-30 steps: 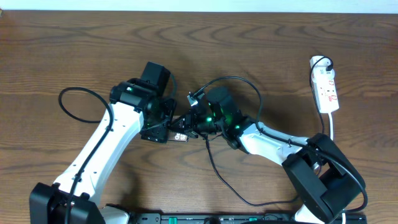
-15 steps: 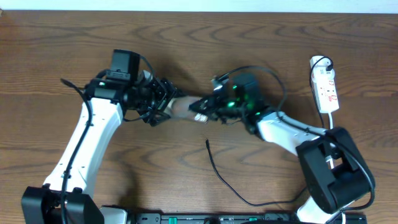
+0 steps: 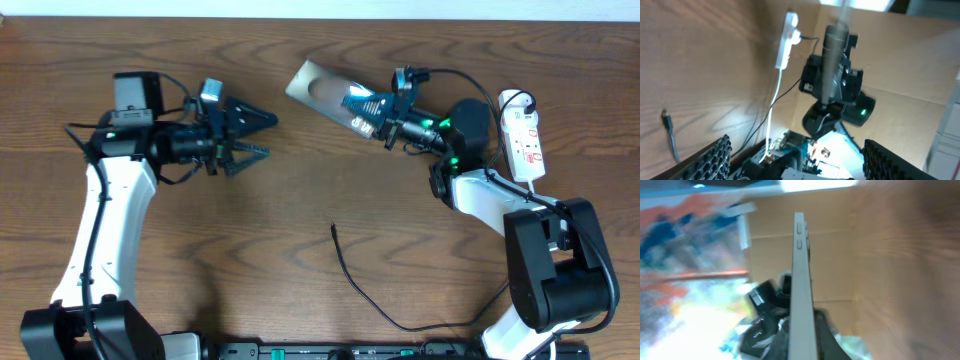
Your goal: Plug charger to phone and switch on socket
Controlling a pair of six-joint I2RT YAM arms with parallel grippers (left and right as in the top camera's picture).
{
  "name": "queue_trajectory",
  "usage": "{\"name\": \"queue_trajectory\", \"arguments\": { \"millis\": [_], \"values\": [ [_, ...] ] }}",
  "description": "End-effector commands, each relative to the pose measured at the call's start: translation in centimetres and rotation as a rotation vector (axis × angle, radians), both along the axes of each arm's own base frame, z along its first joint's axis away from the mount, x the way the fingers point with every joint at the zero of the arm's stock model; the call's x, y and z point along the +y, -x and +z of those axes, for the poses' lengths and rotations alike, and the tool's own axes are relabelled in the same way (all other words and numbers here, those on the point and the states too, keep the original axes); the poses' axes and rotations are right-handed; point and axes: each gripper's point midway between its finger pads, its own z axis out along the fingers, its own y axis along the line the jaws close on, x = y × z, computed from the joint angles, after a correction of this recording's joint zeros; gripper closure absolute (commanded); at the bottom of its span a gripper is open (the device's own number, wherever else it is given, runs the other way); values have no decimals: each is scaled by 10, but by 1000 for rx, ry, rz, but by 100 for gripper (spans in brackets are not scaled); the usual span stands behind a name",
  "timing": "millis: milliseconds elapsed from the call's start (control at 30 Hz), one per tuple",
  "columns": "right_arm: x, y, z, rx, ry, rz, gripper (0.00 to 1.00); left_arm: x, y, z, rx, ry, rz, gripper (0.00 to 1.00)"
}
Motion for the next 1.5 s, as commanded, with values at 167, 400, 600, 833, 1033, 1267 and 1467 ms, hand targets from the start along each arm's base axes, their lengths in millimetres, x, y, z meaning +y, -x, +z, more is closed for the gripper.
{"name": "queue_trajectory", "arguments": {
  "millis": [167,400,600,833,1033,1267,1467],
  "values": [
    [-3,-11,30,113,-155,-70,99,15,-18,33,-38,96,60,20],
    [16,-7,33,120,-179,-77,99,17,-45,34,-51,40,177,20],
    [33,-4,35,140,-202,-100,99,3,-58,36,-50,13,235,20],
    [54,4,37,152,-229,-111,99,-10,-76,47,-163,-24,293,20],
    [60,4,40,160,-254,-150,99,-5,-83,46,-183,-52,335,20],
    [69,8,41,166,-263,-153,99,-3,-87,49,-239,-75,349,20],
    [82,19,40,174,-260,-123,99,-3,-87,49,-263,-88,337,20]
  ]
}}
